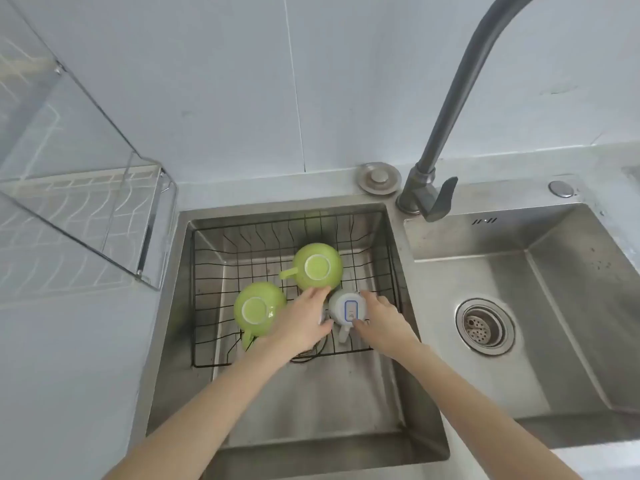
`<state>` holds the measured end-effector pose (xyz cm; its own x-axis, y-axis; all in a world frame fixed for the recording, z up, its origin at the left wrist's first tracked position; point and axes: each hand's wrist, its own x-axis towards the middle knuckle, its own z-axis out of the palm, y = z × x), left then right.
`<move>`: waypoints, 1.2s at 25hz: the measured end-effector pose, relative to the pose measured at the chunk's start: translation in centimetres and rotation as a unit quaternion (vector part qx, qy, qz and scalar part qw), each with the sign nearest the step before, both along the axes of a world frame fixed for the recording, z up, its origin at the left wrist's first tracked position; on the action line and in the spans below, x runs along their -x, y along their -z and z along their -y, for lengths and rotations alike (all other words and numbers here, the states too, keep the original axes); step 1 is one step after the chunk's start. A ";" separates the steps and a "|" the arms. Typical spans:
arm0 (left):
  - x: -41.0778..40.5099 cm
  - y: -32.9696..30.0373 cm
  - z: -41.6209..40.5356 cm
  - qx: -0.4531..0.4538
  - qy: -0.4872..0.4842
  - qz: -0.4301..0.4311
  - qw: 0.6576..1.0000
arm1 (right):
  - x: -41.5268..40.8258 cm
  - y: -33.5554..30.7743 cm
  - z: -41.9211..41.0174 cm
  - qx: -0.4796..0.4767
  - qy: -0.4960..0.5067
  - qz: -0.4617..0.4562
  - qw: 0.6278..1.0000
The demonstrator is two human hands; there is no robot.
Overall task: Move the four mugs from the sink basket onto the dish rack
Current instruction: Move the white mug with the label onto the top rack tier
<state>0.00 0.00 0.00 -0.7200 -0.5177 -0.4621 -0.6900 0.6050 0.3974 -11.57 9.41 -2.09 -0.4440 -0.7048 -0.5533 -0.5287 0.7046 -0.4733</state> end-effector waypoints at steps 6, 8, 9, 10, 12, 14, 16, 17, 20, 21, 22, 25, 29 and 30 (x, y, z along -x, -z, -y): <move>2.0 3.4 -1.0 -0.047 -0.014 0.038 0.998 | 0.1 4.1 0.6 0.022 0.097 0.089 0.991; 2.7 4.4 -0.9 -0.051 -0.018 0.045 0.998 | 0.4 5.0 1.1 0.024 0.122 0.100 0.987; 2.9 5.0 -0.9 -0.053 -0.022 0.050 0.997 | 0.4 5.4 1.3 0.025 0.129 0.105 0.986; 3.1 5.5 -1.0 -0.054 -0.026 0.055 0.997 | 0.4 5.5 1.5 0.024 0.133 0.107 0.985; 3.7 6.3 -1.2 -0.051 -0.037 0.061 0.996 | 0.3 5.9 1.9 0.029 0.146 0.115 0.982; 4.1 6.8 -1.5 -0.048 -0.052 0.057 0.996 | 0.3 6.0 1.8 0.038 0.153 0.120 0.980; 4.3 7.3 -1.8 -0.043 -0.068 0.048 0.996 | 0.4 6.1 1.8 0.043 0.155 0.120 0.980; 4.4 7.4 -2.0 -0.041 -0.075 0.043 0.995 | 0.4 6.1 1.8 0.047 0.157 0.119 0.979; 4.3 7.4 -2.3 -0.037 -0.091 0.020 0.995 | 0.4 5.7 1.7 0.047 0.158 0.119 0.979; 4.3 7.3 -2.3 -0.037 -0.095 0.011 0.995 | 0.3 5.6 1.8 0.050 0.156 0.115 0.980; 4.3 7.1 -2.3 -0.041 -0.101 0.000 0.994 | 0.3 5.3 1.8 0.052 0.153 0.107 0.981; 4.2 5.9 -2.0 -0.068 -0.118 -0.045 0.990 | 0.5 3.9 1.7 0.065 0.136 0.076 0.986; 3.2 3.1 -1.7 -0.092 -0.136 -0.104 0.981 | 0.8 0.8 0.7 0.097 0.090 0.072 0.989; 2.7 2.3 -1.7 -0.093 -0.139 -0.119 0.979 | 0.7 0.1 0.3 0.111 0.072 0.079 0.988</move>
<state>-2.70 1.68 -2.29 -0.6617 -0.6319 -0.4036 -0.6926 0.3090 0.6518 -12.27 9.07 -2.21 -0.4682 -0.7526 -0.4630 -0.3381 0.6367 -0.6930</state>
